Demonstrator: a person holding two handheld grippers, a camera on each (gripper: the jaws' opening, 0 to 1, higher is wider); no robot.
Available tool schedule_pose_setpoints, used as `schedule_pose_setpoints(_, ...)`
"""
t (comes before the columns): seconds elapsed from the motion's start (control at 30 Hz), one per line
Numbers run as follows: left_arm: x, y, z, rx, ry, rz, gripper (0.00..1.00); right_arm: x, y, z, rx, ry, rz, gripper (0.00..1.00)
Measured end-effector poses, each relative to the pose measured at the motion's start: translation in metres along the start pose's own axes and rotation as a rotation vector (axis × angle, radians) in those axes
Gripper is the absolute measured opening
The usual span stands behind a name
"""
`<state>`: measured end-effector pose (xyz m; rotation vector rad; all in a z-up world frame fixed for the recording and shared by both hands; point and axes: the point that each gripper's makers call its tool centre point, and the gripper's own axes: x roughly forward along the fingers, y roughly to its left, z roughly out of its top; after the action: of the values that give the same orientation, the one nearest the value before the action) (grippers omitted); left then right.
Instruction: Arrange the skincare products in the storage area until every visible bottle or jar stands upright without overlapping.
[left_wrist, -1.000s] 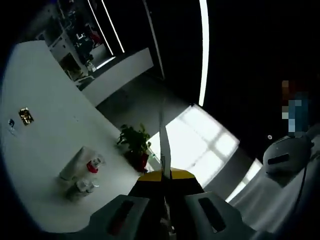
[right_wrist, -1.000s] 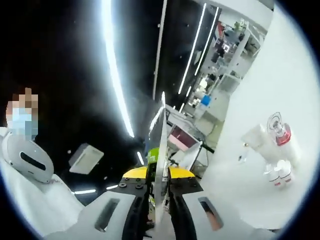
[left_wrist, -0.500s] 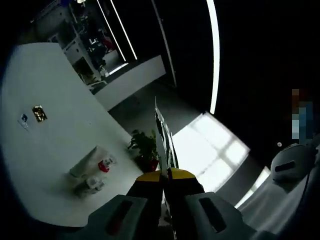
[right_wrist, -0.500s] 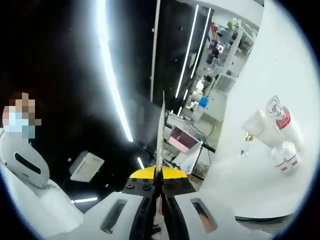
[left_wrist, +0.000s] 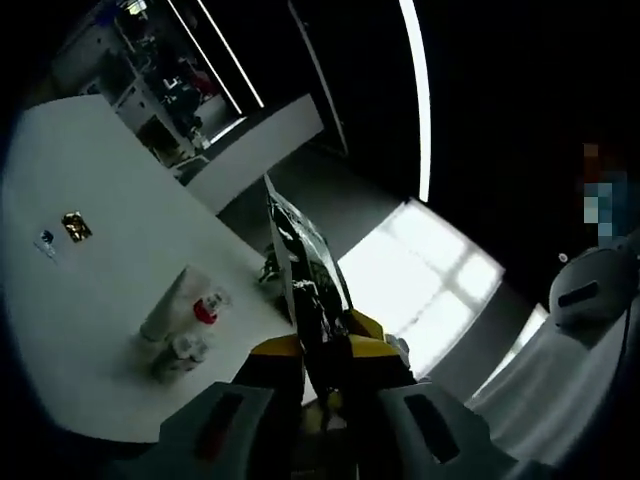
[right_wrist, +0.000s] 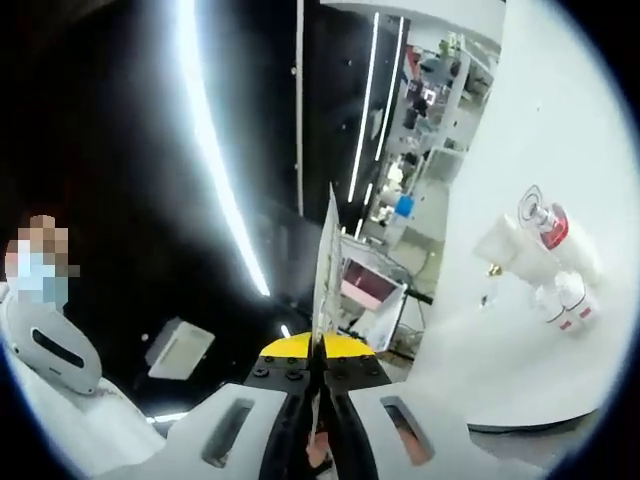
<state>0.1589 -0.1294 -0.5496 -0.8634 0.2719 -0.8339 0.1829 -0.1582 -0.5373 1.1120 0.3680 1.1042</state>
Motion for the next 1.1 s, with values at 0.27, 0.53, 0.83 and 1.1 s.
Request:
schedule_pose_setpoints(0.27, -0.005, 0.021, 0.014, -0.061, -0.036, 0.003, 0.0, 0.008, -0.011, -0.003, -0.031, -0.006, -0.066, 0.02)
schedule_pose_setpoints(0.53, -0.02, 0.043, 0.025, -0.173, -0.06, 0.003, 0.0, 0.023, -0.021, -0.014, -0.137, -0.015, -0.152, 0.05)
schedule_pose_setpoints(0.83, -0.031, 0.065, 0.039, -0.277, -0.09, 0.029, 0.0, 0.03, -0.026, -0.021, -0.175, -0.045, -0.219, 0.34)
schedule_pose_setpoints(1.1, -0.039, 0.084, 0.035, -0.279, -0.075, 0.096, 0.0, 0.029, -0.032, -0.03, -0.313, 0.012, -0.266, 0.58)
